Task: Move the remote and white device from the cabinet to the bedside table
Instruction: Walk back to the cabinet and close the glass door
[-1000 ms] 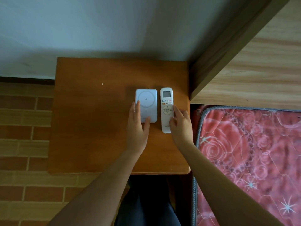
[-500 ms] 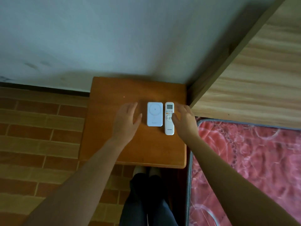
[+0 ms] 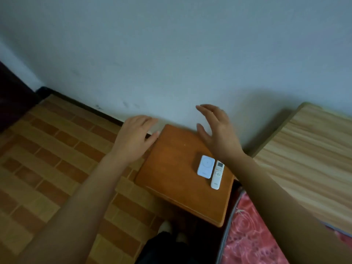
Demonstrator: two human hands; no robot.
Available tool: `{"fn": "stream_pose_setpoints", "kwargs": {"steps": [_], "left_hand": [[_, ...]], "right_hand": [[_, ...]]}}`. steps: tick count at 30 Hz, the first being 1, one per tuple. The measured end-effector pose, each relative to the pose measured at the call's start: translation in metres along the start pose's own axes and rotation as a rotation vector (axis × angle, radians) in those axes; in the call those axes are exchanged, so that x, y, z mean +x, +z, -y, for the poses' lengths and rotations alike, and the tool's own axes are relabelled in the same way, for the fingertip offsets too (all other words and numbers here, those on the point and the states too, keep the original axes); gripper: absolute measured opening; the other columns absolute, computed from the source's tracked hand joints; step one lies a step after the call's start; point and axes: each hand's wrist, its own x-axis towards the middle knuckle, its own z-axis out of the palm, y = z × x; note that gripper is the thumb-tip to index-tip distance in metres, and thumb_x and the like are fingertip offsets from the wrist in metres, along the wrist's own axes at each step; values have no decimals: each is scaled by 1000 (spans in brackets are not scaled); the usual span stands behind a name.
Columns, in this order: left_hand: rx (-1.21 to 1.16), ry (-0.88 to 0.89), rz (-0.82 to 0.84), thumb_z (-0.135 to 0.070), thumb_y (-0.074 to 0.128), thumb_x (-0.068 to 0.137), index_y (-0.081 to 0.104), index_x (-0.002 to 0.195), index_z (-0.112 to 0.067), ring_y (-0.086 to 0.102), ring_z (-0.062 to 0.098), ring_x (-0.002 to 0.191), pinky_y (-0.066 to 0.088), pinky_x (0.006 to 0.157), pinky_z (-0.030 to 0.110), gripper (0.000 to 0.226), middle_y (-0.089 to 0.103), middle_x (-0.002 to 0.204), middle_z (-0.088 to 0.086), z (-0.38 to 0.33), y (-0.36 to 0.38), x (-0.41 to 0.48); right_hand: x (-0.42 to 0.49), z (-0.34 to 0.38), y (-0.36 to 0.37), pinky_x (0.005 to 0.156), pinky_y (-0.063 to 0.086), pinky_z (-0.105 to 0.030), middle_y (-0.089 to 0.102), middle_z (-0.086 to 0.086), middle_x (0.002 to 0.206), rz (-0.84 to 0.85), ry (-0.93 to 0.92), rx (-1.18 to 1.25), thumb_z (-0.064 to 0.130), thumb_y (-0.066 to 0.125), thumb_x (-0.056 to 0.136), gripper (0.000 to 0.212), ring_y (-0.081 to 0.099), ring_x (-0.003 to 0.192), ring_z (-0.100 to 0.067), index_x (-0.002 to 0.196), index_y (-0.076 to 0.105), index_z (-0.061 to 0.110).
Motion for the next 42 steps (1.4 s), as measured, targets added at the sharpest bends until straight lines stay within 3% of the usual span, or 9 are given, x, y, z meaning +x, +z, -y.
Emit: {"fn": "stream_pose_setpoints", "kwargs": {"steps": [13,21,25,33,38,42], "left_hand": [[229,-581,-313,-30,55,89,58,117,-13,54,29,111,38,95,44,33,63,115,10,97,-116,-188],[331,-997,-434,-30,55,89,57,117,-12,52,30,113,38,96,44,34,62,118,12,134,-155,-310],[359,-1112,-505,-30,53,89,57,119,-12,52,29,114,36,99,44,35,61,120,12,153,-172,-363],[360,-1295,-630,-27,54,89,56,119,-12,52,30,113,39,98,47,34,61,121,12,170,-201,-452],[408,-1438,-716,-28,55,89,56,119,-12,54,30,111,40,96,44,34,62,119,12,165,-215,-502],[441,-1529,-735,-32,53,89,55,120,-15,53,29,112,42,96,45,36,61,120,10,160,-227,-541]], "right_hand": [[45,193,74,99,30,-23,52,-7,130,294,-513,249,26,42,87,44,45,120,-20,128,47,12],[35,321,135,106,30,-29,47,-3,135,449,-772,379,22,48,91,42,39,126,-14,132,42,17],[25,377,159,109,30,-32,45,-1,136,477,-858,429,24,47,91,42,37,127,-12,132,41,19],[-12,474,200,102,25,-22,46,1,134,600,-1017,509,25,47,92,41,37,126,-10,133,41,20],[-32,536,215,107,30,-30,45,3,135,671,-1119,581,26,45,92,41,36,127,-11,133,41,22],[-50,580,226,101,26,-23,44,4,135,707,-1178,648,26,45,92,40,36,126,-10,132,43,22]]}}
